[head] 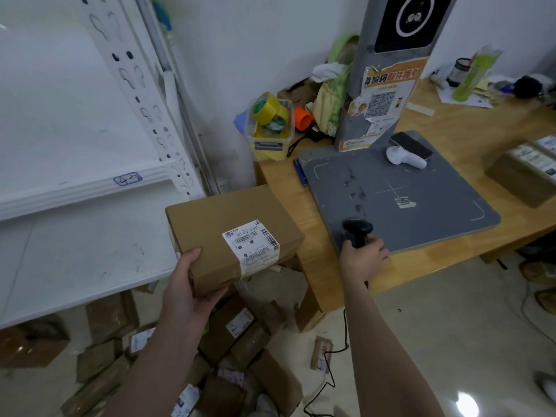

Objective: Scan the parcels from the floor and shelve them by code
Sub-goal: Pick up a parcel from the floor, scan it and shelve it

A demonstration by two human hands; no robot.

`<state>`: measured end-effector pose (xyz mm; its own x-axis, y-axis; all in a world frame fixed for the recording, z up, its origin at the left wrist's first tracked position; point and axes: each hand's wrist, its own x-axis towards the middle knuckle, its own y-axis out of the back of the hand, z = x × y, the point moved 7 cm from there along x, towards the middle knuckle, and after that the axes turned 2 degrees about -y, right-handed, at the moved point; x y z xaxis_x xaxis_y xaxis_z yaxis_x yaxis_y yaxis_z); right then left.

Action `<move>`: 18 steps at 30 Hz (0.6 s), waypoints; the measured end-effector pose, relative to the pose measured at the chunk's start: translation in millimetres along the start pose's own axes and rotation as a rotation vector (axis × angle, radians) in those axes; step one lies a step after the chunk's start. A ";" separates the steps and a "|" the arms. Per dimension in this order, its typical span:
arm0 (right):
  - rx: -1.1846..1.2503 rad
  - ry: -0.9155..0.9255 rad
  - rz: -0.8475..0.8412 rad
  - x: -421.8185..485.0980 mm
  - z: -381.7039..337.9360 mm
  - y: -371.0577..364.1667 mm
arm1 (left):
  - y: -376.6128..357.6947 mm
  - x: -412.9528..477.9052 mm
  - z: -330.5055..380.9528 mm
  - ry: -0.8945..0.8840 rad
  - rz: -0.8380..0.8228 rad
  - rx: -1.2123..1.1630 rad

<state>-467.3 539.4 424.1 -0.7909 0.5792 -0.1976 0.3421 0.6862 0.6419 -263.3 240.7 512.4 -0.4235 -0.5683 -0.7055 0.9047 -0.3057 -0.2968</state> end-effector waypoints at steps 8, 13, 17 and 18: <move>0.458 0.142 -0.386 -142.6 -74.0 -30.2 | 54.6 1.6 48.6 -0.070 0.018 -0.066; 0.496 0.035 -0.921 -265.3 -96.2 -75.5 | 138.4 -4.2 94.4 -0.146 0.085 -0.144; 0.411 0.039 -1.171 -364.6 -96.5 -95.6 | 230.4 -23.9 129.7 -0.196 0.159 -0.181; 0.386 0.055 -1.213 -390.6 -93.5 -98.4 | 256.7 -30.5 138.0 -0.207 0.177 -0.189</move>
<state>-239.6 204.5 507.4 -0.7153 -0.5194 -0.4675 -0.4948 0.8489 -0.1860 -24.6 74.2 546.5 -0.2422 -0.7492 -0.6164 0.9495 -0.0525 -0.3093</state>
